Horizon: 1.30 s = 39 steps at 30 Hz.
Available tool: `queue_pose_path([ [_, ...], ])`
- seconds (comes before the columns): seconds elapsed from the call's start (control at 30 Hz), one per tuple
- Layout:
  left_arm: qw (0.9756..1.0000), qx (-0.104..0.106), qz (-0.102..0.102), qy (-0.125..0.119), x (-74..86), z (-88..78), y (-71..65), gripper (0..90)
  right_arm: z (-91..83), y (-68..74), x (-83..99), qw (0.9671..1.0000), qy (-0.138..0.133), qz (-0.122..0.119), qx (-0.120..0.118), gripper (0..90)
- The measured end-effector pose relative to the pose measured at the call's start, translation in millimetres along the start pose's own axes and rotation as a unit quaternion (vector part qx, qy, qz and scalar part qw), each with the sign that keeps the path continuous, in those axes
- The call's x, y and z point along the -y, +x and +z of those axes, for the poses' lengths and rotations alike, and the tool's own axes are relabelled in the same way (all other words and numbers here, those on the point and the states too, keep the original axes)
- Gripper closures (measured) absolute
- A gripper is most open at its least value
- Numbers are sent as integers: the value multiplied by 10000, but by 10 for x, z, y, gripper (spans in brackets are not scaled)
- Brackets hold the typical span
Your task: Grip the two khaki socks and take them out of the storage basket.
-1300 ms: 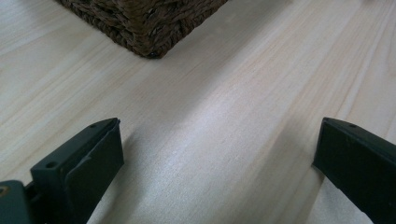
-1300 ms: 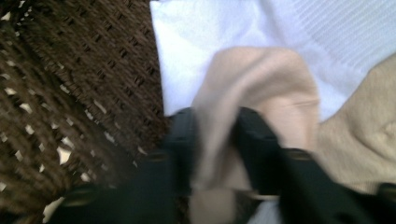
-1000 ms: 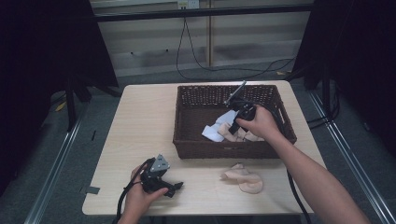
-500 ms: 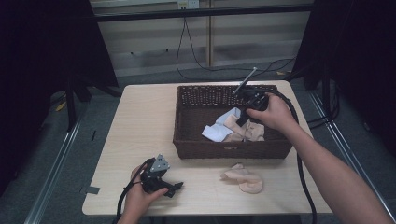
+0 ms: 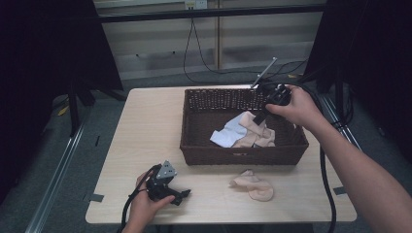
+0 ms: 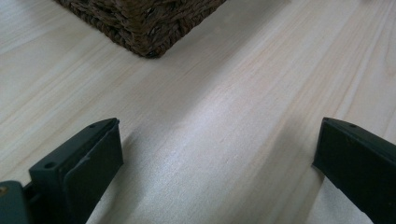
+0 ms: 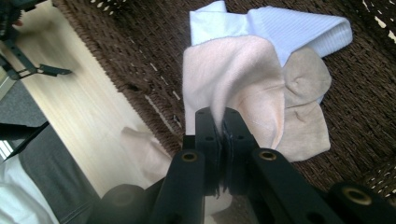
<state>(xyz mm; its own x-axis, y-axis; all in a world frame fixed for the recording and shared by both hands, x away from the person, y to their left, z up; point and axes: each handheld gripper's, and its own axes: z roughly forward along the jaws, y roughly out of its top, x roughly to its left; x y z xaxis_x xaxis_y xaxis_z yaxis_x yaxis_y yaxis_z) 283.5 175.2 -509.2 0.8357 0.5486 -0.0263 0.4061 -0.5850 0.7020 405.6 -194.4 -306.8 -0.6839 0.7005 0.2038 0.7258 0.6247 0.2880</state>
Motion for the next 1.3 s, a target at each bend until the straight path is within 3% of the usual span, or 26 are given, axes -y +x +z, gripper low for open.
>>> queue_pose_path([
  [0.37,10000,2,16,15,-1,0,1,5,-183,51,27,9999,-4,-130,-56,869],
  [0.67,10000,8,16,17,0,-1,1,5,-320,153,84,9989,-79,-439,-167,870],
  [1.3,10000,13,10,-1,1,3,1,5,-380,305,295,9963,-44,-796,-312,869],
])
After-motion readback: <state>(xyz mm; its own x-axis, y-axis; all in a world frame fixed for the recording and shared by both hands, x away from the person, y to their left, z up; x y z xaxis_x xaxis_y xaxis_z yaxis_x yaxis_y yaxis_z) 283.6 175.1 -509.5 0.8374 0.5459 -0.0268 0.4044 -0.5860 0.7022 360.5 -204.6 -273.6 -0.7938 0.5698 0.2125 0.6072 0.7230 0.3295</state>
